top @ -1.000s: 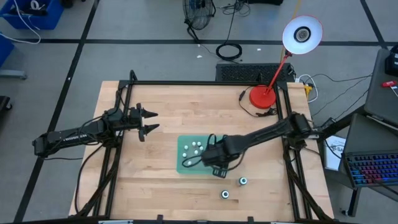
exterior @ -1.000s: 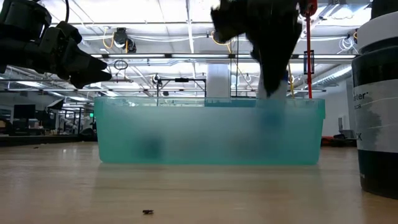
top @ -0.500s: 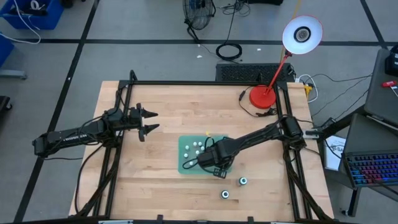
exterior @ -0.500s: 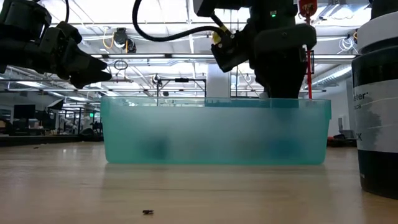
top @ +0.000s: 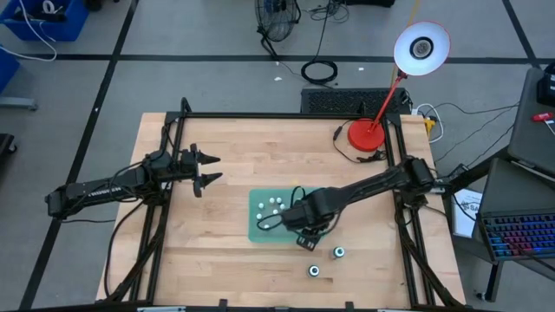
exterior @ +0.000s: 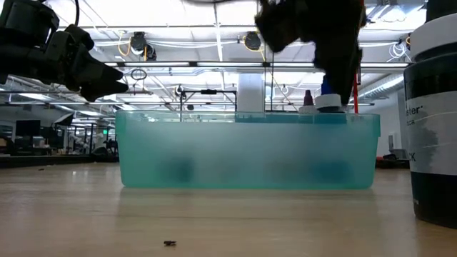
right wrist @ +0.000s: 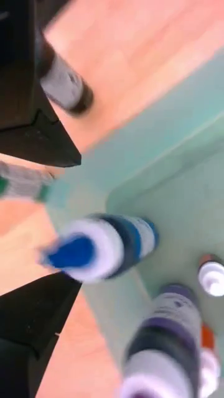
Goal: Pick & Place food coloring
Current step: Put the large green food coloring bottle into the blue bin
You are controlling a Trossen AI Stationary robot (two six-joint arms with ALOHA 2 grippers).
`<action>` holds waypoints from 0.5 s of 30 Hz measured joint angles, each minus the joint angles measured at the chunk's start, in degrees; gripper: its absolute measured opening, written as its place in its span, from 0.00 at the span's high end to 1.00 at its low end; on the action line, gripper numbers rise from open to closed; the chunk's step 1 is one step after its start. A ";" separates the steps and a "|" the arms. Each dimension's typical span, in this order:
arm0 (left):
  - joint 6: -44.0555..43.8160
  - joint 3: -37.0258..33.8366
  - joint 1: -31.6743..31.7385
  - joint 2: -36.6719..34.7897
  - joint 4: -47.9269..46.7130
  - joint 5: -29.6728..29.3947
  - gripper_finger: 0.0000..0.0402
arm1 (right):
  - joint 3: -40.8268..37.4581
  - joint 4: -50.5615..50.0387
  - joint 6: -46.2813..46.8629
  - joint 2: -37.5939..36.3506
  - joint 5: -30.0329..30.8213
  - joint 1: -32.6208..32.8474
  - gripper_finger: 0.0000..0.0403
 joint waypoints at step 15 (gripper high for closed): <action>0.00 0.00 -0.01 -0.02 0.02 -0.02 0.32 | 0.02 -6.55 20.11 -7.69 0.28 14.04 0.40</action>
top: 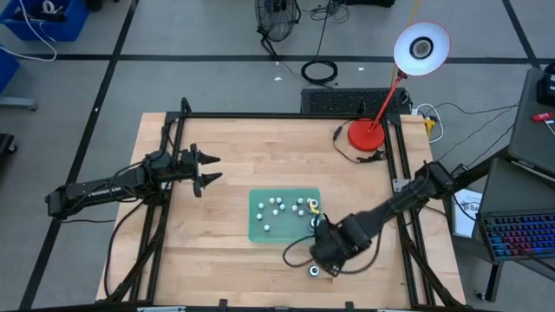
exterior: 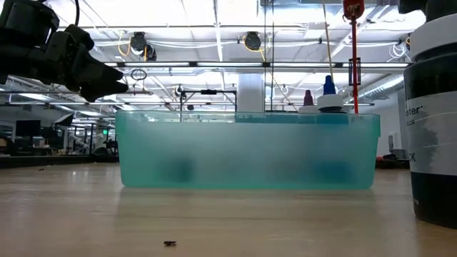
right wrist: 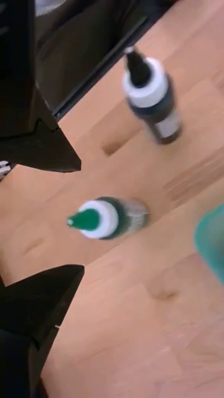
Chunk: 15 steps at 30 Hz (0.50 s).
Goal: Pick & Place food coloring
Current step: Put the large green food coloring bottle into the blue bin
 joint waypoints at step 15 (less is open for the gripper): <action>0.00 -0.02 0.02 0.02 0.02 0.00 0.32 | -12.60 11.90 3.03 0.18 4.10 3.27 0.40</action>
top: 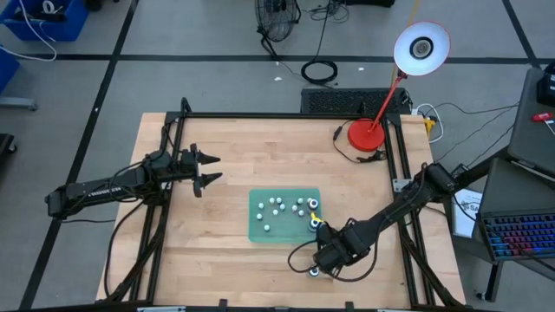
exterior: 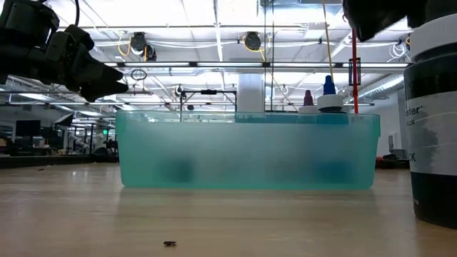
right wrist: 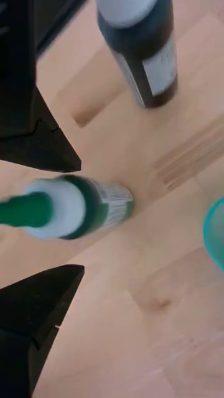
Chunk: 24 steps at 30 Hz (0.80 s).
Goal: Pick & Place food coloring
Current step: Put the large green food coloring bottle into the blue bin
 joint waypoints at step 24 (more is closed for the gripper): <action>0.00 -0.02 -0.01 0.00 0.00 0.00 0.32 | -2.18 13.37 -6.44 -1.65 -0.29 -1.43 0.67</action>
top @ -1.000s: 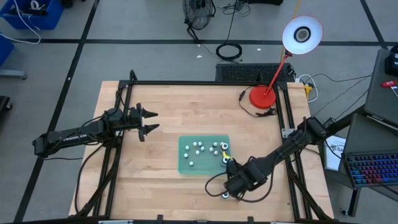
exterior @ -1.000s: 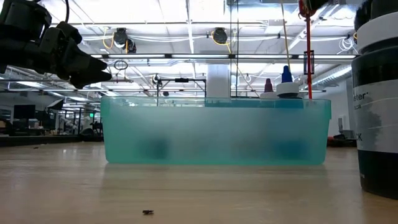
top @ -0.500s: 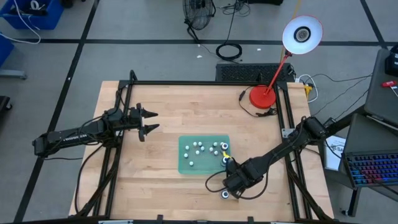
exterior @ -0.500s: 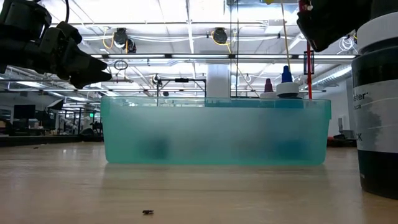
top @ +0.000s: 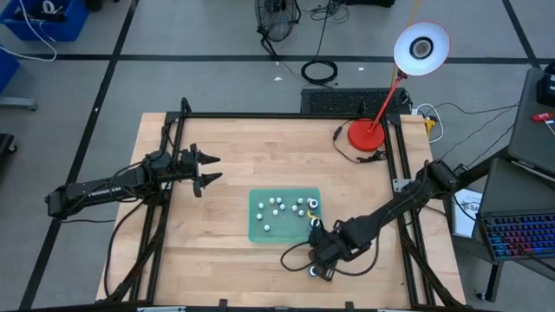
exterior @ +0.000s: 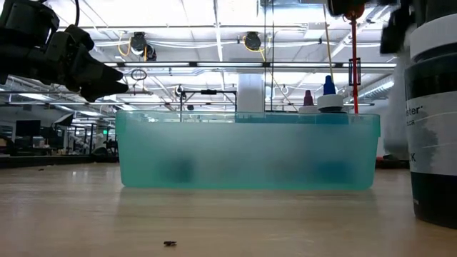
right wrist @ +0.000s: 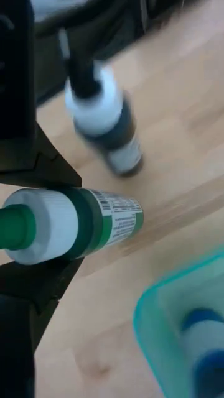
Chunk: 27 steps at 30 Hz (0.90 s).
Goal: Pick & Place food coloring
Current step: Put the large green food coloring bottle into the blue bin
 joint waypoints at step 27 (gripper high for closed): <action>0.00 0.00 0.02 0.00 -0.07 0.00 0.32 | 31.46 9.46 -40.09 -4.36 9.50 -11.03 0.67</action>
